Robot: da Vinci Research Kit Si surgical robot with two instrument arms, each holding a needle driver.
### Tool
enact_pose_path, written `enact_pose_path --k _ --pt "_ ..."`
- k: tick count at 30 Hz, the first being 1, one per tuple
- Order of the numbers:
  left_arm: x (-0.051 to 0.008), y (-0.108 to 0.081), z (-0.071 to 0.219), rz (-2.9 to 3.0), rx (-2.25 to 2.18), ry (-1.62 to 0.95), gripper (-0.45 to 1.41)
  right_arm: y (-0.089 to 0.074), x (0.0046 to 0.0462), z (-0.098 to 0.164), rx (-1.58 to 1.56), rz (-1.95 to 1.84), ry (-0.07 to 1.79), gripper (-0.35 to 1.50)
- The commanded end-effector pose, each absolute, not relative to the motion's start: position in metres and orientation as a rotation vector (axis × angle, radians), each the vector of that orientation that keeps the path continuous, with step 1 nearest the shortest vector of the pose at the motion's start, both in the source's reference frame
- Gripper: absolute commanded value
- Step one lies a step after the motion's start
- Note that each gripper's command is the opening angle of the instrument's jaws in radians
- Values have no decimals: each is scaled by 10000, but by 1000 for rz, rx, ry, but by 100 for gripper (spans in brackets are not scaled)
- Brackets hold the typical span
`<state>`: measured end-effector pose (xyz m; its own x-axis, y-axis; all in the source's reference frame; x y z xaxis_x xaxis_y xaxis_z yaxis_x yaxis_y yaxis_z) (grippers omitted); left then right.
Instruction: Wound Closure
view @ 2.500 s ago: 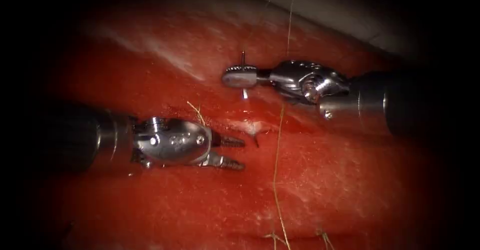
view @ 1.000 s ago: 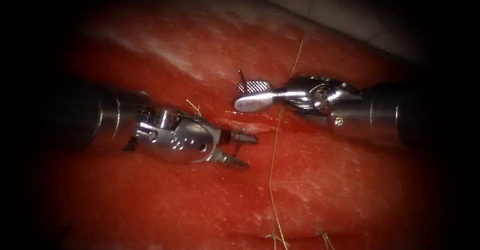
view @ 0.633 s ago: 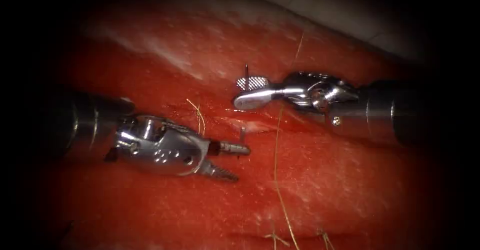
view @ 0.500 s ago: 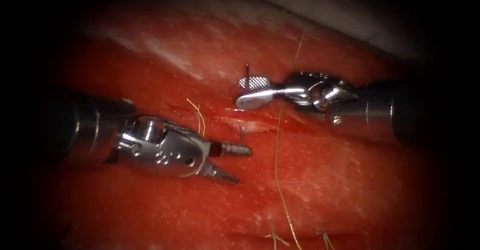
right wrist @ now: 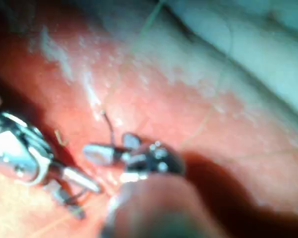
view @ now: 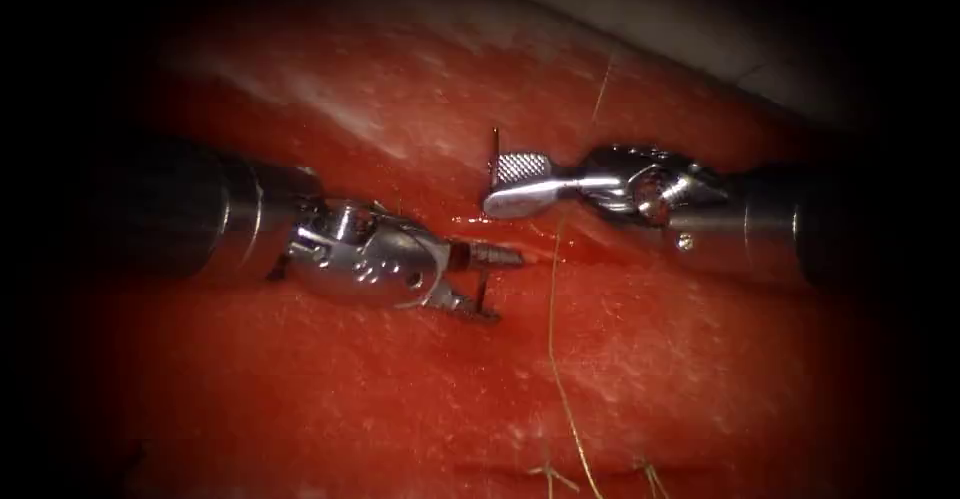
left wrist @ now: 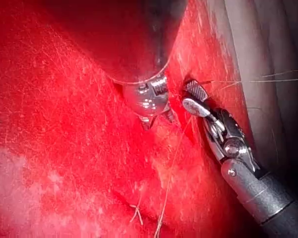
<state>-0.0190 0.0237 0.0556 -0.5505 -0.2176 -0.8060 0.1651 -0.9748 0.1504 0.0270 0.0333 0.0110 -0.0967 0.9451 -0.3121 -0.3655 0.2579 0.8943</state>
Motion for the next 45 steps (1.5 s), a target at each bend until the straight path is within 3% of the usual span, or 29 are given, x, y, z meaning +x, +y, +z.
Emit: enact_pose_path --k 1,5,6,7,13,17,28,34,40,45 --pt "-196 234 563 -2578 1354 -91 63 335 280 114 658 1242 1178 128" --pt "-195 236 572 -2563 1333 -134 55 334 281 113 658 1242 1178 128" --pt "-193 238 574 -2541 1326 -149 46 334 281 113 658 1242 1178 128" --pt "-190 239 575 -2507 1320 -171 17 334 281 113 658 1242 1178 128" --pt "-183 235 567 -2469 1350 -197 -20 333 281 113 657 1242 1178 128" --pt "-182 239 546 -2544 1404 -170 -35 332 281 112 658 1242 1178 128" --pt "-181 241 509 -2693 1610 26 -35 331 279 109 660 1242 1177 128" --pt "-180 229 496 -2865 1837 642 -35 330 278 109 660 1242 1177 128" --pt "-179 226 468 -2801 1994 1035 -35 329 279 109 660 1242 1177 128" --pt "-180 226 436 -2706 2057 1189 -35 328 279 108 660 1242 1177 128"
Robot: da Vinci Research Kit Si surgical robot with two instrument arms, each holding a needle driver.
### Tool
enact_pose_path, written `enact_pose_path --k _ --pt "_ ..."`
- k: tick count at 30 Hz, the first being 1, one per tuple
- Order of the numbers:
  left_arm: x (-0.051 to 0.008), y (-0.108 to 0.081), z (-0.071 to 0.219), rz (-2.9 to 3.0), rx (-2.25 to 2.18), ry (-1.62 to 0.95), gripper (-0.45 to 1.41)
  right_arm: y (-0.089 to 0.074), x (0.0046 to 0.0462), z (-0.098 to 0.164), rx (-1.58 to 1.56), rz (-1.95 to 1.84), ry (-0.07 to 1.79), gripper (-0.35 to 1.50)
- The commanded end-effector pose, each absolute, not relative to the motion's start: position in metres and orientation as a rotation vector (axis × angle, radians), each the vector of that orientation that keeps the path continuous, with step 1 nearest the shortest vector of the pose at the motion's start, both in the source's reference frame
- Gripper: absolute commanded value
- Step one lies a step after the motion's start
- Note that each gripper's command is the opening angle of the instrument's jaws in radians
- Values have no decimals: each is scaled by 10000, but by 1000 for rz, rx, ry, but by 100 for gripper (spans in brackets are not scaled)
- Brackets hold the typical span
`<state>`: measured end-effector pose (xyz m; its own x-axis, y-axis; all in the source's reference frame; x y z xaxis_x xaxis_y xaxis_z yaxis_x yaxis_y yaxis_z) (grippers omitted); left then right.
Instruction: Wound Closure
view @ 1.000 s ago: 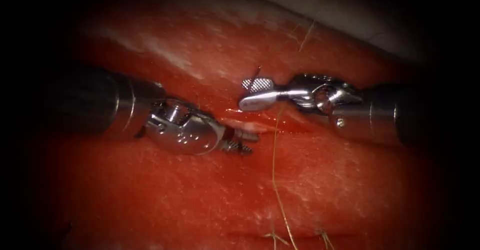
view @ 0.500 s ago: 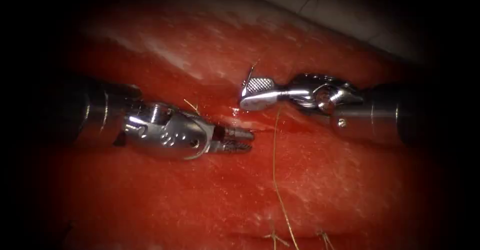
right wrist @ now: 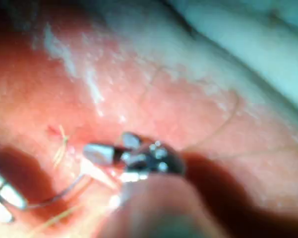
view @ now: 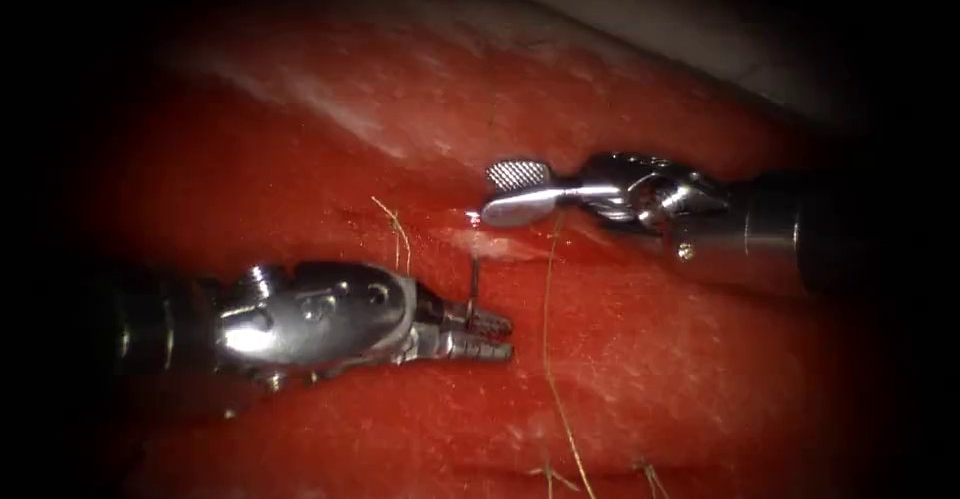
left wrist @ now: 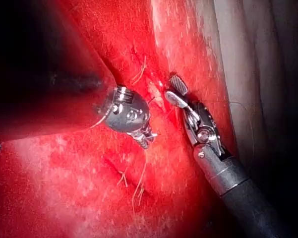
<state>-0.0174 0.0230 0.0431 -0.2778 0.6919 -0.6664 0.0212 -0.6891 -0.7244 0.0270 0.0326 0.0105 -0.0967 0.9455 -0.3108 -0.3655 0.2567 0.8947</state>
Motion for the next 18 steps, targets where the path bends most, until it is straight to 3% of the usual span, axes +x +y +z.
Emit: enact_pose_path --k 1,4,12,18 --pt "-180 225 432 2016 -1535 -894 -35 327 279 107 660 1242 1177 128" --pt "-184 219 417 2101 -1661 -819 -35 324 279 105 660 1242 1177 128" --pt "-183 229 425 2451 -1750 -206 -35 322 267 89 678 1242 1183 128" --pt "-168 264 424 2456 -1685 -46 -35 330 238 66 628 1195 1190 128"
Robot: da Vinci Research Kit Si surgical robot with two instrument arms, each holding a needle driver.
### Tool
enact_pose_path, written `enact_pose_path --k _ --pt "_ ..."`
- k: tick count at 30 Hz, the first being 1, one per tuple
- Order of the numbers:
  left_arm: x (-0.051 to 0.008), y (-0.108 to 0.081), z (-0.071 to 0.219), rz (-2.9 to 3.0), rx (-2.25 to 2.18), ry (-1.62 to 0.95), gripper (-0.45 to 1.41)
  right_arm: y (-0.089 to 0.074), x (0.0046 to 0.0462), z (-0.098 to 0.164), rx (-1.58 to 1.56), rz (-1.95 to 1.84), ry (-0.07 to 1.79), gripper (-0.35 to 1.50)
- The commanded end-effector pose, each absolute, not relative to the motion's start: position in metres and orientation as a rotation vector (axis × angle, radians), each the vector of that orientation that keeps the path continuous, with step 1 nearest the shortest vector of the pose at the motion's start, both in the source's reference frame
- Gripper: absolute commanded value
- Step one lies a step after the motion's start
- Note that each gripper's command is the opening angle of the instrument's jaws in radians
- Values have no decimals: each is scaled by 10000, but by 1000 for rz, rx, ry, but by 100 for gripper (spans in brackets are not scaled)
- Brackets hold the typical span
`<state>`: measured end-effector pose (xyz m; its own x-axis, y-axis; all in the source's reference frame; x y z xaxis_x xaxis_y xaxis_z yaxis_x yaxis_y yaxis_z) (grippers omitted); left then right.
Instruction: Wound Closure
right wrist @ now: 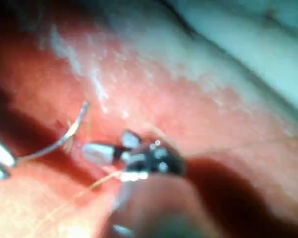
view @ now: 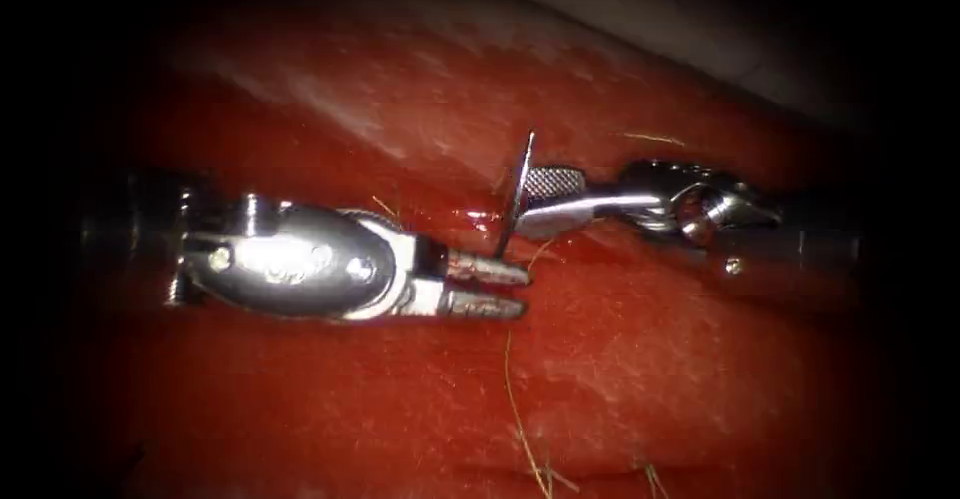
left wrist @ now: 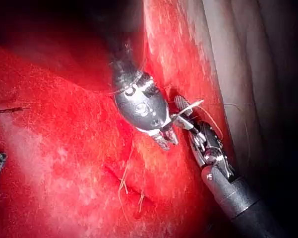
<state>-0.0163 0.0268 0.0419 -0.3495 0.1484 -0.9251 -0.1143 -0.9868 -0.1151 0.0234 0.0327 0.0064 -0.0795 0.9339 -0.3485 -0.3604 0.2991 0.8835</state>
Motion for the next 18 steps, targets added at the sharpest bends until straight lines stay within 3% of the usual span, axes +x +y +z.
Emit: enact_pose_path --k 1,9,18 --pt "-166 269 422 2457 -1677 -28 -35 332 235 64 612 1188 1190 128" --pt "-165 281 418 2467 -1656 33 -35 342 232 57 470 1167 1220 136" --pt "-173 304 426 2528 -1661 155 -35 347 241 31 629 1257 1260 125"
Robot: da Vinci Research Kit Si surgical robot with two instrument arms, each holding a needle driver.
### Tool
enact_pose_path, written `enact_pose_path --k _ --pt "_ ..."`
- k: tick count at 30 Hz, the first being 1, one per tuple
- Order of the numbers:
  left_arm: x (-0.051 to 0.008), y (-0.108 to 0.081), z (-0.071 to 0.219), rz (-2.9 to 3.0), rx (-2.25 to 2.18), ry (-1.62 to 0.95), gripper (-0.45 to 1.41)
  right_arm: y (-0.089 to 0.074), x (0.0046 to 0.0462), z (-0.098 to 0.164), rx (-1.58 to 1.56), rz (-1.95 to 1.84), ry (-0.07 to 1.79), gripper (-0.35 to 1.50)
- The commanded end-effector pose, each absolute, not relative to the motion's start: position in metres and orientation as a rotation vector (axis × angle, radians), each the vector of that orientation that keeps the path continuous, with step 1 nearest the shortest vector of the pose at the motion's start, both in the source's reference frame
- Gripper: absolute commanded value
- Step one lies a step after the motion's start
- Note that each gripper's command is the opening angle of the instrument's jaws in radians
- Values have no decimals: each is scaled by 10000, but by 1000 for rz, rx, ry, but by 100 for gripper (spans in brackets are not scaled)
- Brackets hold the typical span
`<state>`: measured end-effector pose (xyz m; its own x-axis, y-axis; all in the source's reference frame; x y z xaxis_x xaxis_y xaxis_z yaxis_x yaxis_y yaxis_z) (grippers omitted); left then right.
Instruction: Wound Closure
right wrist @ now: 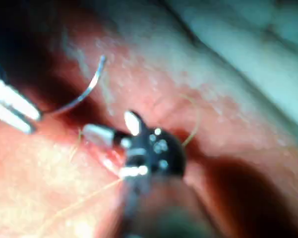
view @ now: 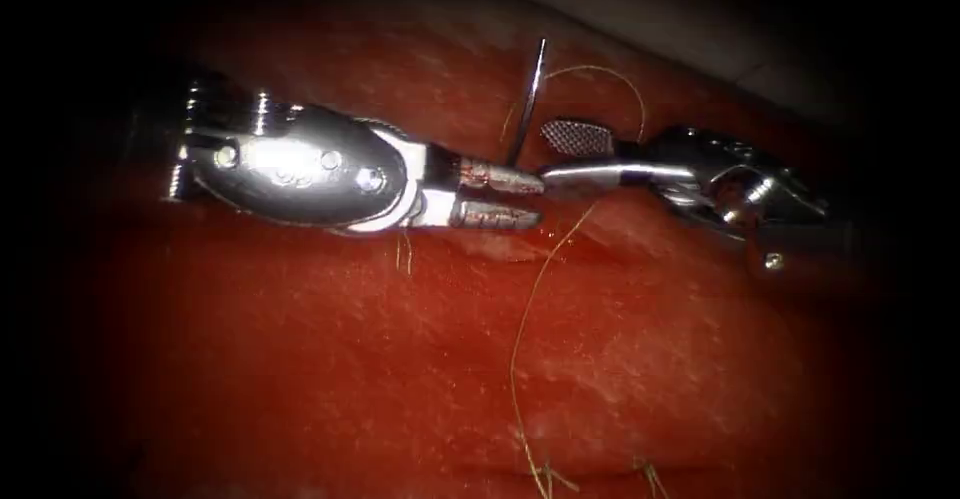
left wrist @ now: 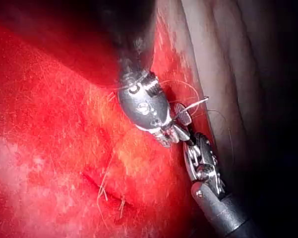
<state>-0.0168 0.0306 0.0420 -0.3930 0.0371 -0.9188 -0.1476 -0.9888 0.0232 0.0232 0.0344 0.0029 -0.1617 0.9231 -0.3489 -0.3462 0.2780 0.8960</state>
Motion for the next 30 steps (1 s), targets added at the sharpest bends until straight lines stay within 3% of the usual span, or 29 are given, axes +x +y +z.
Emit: enact_pose_path --k 1,12,30 --pt "-172 304 428 2536 -1662 170 -35 347 240 30 642 1264 1265 125" --pt "-170 272 466 2669 -1639 437 -35 343 236 27 890 1498 1214 106" --pt "-174 268 470 2718 -1556 551 -35 331 277 38 855 1655 1155 104"
